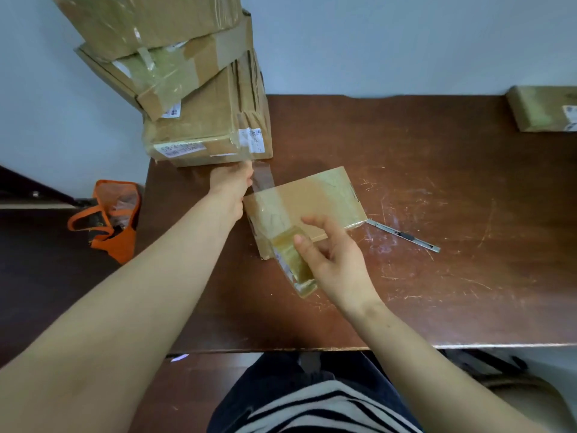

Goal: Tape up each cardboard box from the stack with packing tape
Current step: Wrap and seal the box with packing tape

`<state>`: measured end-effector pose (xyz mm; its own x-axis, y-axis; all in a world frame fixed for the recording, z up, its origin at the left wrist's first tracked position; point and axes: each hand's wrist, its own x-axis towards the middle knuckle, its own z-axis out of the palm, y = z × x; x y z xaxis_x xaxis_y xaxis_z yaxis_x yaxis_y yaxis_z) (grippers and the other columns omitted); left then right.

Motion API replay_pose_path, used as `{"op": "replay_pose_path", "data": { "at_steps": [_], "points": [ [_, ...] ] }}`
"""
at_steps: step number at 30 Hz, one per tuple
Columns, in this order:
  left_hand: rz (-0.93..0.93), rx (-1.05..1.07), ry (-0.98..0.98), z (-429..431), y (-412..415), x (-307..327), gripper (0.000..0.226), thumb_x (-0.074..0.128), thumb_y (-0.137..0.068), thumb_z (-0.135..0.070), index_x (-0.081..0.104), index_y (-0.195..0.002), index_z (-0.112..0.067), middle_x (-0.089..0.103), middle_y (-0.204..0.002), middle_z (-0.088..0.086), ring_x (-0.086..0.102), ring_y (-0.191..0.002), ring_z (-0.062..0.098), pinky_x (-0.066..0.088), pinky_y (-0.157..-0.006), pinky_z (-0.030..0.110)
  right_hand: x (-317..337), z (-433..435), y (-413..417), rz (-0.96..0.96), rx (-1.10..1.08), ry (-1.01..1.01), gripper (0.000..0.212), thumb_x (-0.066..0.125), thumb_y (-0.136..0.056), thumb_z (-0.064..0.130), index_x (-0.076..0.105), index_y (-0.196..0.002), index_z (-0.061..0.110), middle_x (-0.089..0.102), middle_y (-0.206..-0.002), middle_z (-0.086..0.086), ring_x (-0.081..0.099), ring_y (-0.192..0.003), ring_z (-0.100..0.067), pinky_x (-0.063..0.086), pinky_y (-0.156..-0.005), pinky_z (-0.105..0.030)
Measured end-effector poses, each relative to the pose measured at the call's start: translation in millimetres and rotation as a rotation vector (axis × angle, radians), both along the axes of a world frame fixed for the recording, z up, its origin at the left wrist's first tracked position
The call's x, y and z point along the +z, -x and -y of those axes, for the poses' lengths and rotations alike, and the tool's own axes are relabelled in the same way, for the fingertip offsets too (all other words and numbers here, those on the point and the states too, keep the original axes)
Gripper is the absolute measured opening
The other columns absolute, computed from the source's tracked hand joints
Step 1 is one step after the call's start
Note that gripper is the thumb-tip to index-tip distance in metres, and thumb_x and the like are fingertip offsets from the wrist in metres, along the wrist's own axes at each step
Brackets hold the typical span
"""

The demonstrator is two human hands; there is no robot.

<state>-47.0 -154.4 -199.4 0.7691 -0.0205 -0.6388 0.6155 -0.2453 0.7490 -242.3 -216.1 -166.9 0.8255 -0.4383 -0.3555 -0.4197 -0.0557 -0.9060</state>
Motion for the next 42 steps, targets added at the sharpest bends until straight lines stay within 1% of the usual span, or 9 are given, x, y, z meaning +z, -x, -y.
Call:
{"op": "replay_pose_path", "data": {
  "at_steps": [7,9,13,21,29,32,35,38,42],
  "points": [
    [0.17,-0.137,-0.086,-6,-1,-28,0.023,0.057,-0.096,-0.026,0.067,-0.109,-0.009,0.06,-0.094,-0.004,0.053,-0.087,0.008,0.036,-0.057,0.012,-13,-7,-10,-0.003,-0.018,0.177,0.009,0.058,-0.094,0.025,0.065,-0.097,0.021,0.061,-0.06,-0.003,0.06,-0.058,-0.028,0.053,-0.059,-0.039],
    [0.193,-0.162,-0.099,-5,-1,-34,0.017,0.057,-0.096,-0.027,0.069,-0.093,-0.015,0.06,-0.086,-0.009,0.053,-0.09,0.01,0.043,-0.069,0.014,-16,-8,-11,-0.026,-0.02,0.189,0.009,0.058,-0.093,0.026,0.066,-0.096,0.022,0.061,-0.059,-0.002,0.06,-0.058,-0.028,0.054,-0.061,-0.041],
    [0.199,-0.209,-0.167,-7,-2,-55,0.028,0.059,-0.093,-0.034,0.059,-0.066,-0.027,0.058,-0.073,-0.015,0.056,-0.088,0.017,0.039,-0.105,0.044,-21,-11,-13,-0.07,-0.018,0.198,0.008,0.058,-0.094,0.028,0.065,-0.095,0.024,0.063,-0.06,-0.007,0.059,-0.057,-0.029,0.054,-0.062,-0.043],
    [0.219,-0.306,-0.388,-10,-1,-68,0.021,0.052,-0.093,-0.045,0.065,-0.086,-0.031,0.065,-0.1,-0.01,0.054,-0.106,0.02,0.032,-0.104,0.041,-35,-11,-14,-0.146,-0.011,0.19,0.008,0.058,-0.093,0.029,0.065,-0.093,0.025,0.066,-0.067,-0.006,0.061,-0.06,-0.026,0.055,-0.065,-0.041],
    [0.152,-0.461,-0.656,0,-7,-56,0.028,0.052,-0.086,-0.04,0.06,-0.107,-0.023,0.047,-0.131,0.007,0.038,-0.123,0.03,0.03,-0.104,0.04,-49,-9,-14,-0.186,-0.07,0.034,0.006,0.059,-0.094,0.026,0.064,-0.094,0.022,0.06,-0.076,0.007,0.048,-0.059,-0.002,0.038,-0.059,-0.017],
    [0.085,-0.374,-0.658,1,-14,-52,0.068,0.07,-0.079,-0.04,0.038,-0.134,-0.015,0.035,-0.14,0.01,0.032,-0.131,0.03,0.029,-0.108,0.04,-49,-11,-13,-0.186,-0.061,0.031,0.005,0.058,-0.094,0.024,0.063,-0.095,0.022,0.061,-0.082,0.007,0.051,-0.068,-0.004,0.041,-0.064,-0.018],
    [0.472,-0.43,-0.732,-4,-16,-47,0.049,0.063,-0.089,-0.029,0.044,-0.133,-0.018,0.045,-0.136,0.008,0.04,-0.127,0.029,0.033,-0.1,0.04,-49,-12,-12,-0.187,-0.052,0.04,0.005,0.058,-0.094,0.023,0.063,-0.095,0.021,0.061,-0.083,0.007,0.053,-0.075,-0.007,0.042,-0.068,-0.017],
    [0.887,-0.708,-0.692,-3,11,-48,0.032,0.043,-0.099,-0.027,0.055,-0.127,-0.015,0.061,-0.12,0.009,0.053,-0.111,0.032,0.038,-0.091,0.04,-51,-12,-12,-0.187,-0.04,0.061,0.006,0.057,-0.095,0.023,0.063,-0.096,0.021,0.06,-0.082,0.008,0.053,-0.076,-0.007,0.046,-0.072,-0.024],
    [0.874,-1.002,-0.852,-5,39,-69,0.047,0.028,-0.103,-0.035,0.035,-0.145,-0.014,0.053,-0.131,0.011,0.045,-0.122,0.03,0.025,-0.106,0.037,-51,-13,-12,-0.198,0.004,0.092,0.009,0.056,-0.095,0.023,0.063,-0.098,0.018,0.058,-0.075,0.007,0.054,-0.072,-0.011,0.049,-0.075,-0.033]
  ]
}}
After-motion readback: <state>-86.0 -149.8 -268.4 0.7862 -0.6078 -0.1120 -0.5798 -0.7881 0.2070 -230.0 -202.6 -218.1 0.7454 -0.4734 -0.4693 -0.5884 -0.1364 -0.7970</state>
